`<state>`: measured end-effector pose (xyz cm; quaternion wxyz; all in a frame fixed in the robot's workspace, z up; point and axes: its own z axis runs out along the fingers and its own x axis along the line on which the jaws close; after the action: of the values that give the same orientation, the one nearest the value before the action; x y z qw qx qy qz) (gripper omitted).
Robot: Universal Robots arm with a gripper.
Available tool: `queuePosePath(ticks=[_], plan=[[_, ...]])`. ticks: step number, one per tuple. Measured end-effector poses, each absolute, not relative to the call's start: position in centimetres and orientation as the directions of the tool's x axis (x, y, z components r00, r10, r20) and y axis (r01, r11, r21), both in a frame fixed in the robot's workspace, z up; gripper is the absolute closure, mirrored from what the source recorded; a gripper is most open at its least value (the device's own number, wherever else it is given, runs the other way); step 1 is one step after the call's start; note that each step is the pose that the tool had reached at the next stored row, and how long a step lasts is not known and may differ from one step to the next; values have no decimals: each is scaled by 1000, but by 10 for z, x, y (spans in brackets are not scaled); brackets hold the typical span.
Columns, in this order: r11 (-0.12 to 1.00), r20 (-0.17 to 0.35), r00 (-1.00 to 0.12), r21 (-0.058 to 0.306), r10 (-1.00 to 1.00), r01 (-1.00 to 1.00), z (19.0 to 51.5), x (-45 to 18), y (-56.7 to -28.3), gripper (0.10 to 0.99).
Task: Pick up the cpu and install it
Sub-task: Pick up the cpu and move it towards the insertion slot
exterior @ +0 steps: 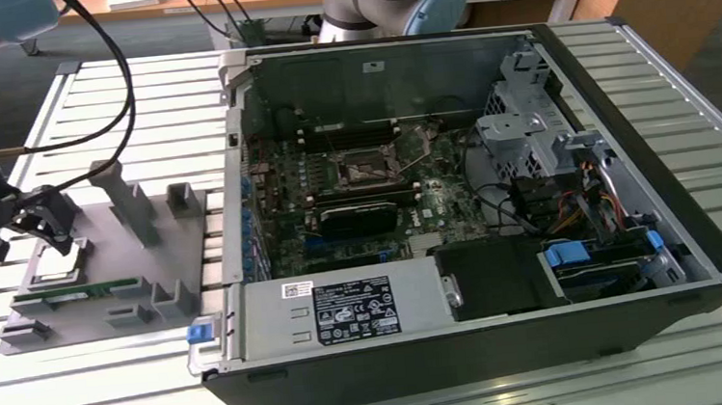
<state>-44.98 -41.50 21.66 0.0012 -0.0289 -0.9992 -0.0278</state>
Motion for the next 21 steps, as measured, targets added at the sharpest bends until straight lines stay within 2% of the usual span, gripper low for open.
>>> queuePosePath(ticks=[21], plan=[[997,6,-999,61,54,54,194,-450,-415,325]])
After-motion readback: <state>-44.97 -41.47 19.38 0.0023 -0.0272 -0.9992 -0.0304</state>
